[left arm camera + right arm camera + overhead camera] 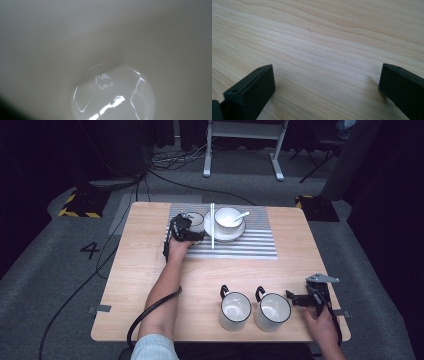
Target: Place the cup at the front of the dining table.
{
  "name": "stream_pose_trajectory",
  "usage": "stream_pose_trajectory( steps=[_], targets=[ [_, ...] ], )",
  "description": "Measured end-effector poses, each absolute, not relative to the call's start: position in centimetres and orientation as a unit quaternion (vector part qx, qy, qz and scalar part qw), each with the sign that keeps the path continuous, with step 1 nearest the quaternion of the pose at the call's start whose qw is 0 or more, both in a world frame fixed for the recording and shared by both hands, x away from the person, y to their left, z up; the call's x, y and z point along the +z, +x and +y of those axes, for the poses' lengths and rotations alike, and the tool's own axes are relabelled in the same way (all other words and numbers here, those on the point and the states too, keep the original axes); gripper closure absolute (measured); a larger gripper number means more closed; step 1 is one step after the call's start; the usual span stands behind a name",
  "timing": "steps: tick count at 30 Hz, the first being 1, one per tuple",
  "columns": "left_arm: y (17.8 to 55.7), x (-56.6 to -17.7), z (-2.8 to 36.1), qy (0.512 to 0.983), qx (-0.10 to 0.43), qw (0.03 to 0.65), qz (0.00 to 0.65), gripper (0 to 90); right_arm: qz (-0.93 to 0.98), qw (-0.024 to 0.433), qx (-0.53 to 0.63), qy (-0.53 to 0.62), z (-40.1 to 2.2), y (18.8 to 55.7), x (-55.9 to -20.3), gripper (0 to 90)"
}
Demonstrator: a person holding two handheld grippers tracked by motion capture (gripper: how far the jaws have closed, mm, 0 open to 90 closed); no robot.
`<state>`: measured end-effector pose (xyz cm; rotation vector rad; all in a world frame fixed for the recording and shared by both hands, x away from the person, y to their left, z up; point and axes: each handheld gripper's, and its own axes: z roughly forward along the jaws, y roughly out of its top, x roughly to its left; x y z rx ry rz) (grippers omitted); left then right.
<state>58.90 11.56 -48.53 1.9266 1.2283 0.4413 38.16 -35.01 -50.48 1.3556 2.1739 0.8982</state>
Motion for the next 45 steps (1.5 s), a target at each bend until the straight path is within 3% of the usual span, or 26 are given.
stream_pose_trajectory(
  steps=[21, 24, 32, 45],
  targets=[
    [57.5, -49.7, 11.1, 0.767, 0.234, 0.387, 0.456, 3.0, 0.783, 0.212, 0.323, 0.488, -35.0, 38.2, -50.5, 0.4],
    [57.6, -49.8, 11.1, 0.757, 0.204, 0.380, 0.491, 0.3, 0.783, 0.212, 0.323, 0.488, -35.0, 38.2, -50.5, 0.4],
    [57.4, -49.6, 11.4, 0.750, 0.188, 0.394, 0.497, 0.0, 0.783, 0.212, 0.323, 0.488, -35.0, 38.2, -50.5, 0.4],
    [55.0, -47.7, 13.0, 0.748, 0.198, 0.415, 0.479, 0.0, 0.783, 0.213, 0.323, 0.488, -35.0, 38.1, -50.5, 0.5]
  ],
)
